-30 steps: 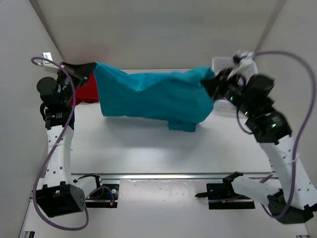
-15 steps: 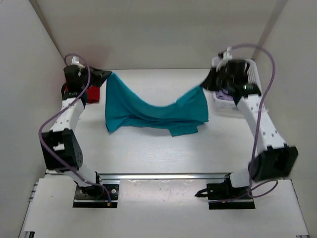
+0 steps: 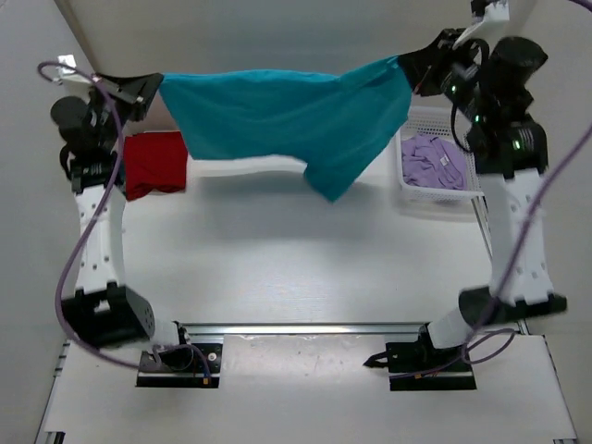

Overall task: Fold and stack the t-shirts
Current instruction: Flatten out the tshirt

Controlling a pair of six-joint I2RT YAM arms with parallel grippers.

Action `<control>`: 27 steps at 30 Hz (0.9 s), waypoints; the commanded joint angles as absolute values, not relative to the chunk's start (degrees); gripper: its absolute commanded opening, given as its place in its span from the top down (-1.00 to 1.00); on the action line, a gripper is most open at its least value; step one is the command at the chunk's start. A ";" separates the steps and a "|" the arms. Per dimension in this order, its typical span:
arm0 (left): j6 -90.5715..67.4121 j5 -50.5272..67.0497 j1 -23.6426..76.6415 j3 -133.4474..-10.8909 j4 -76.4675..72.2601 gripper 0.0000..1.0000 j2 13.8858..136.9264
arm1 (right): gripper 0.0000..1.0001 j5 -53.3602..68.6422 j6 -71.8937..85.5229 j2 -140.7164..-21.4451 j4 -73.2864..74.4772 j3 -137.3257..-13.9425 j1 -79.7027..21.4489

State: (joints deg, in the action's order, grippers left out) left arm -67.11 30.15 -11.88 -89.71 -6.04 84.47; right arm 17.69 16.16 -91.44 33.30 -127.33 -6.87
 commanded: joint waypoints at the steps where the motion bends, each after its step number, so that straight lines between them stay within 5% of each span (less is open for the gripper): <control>1: -67.41 31.12 -14.67 -82.81 -10.02 1.00 72.89 | 1.00 5.40 8.71 -78.08 32.97 -124.64 -19.30; 7: -62.14 30.85 -14.68 -91.12 -0.01 1.00 68.73 | 0.99 -18.30 -1.89 -77.60 37.36 -134.63 -43.52; 9: -62.75 31.72 -15.72 -94.20 1.91 1.00 69.52 | 1.00 -38.04 -10.78 -78.22 29.76 -132.65 -56.65; 13: -61.88 31.38 -16.00 -93.96 3.25 1.00 69.61 | 0.98 -53.43 -36.33 -77.87 8.45 -126.21 -74.08; 17: -60.66 30.77 -14.07 -87.90 1.93 1.00 69.26 | 1.00 -39.07 -20.20 -83.75 28.26 -134.56 -54.14; 21: -55.82 24.98 -8.89 -79.22 3.60 1.00 68.12 | 1.00 -7.10 -4.24 -83.15 31.84 -120.12 -29.05; 24: -53.53 22.07 -6.86 -70.61 1.15 1.00 68.37 | 1.00 5.14 -0.36 -88.13 30.15 -116.11 -19.28; 27: -53.44 20.30 -6.59 -66.54 -1.73 1.00 73.55 | 1.00 9.58 1.41 -99.73 34.26 -124.60 -15.03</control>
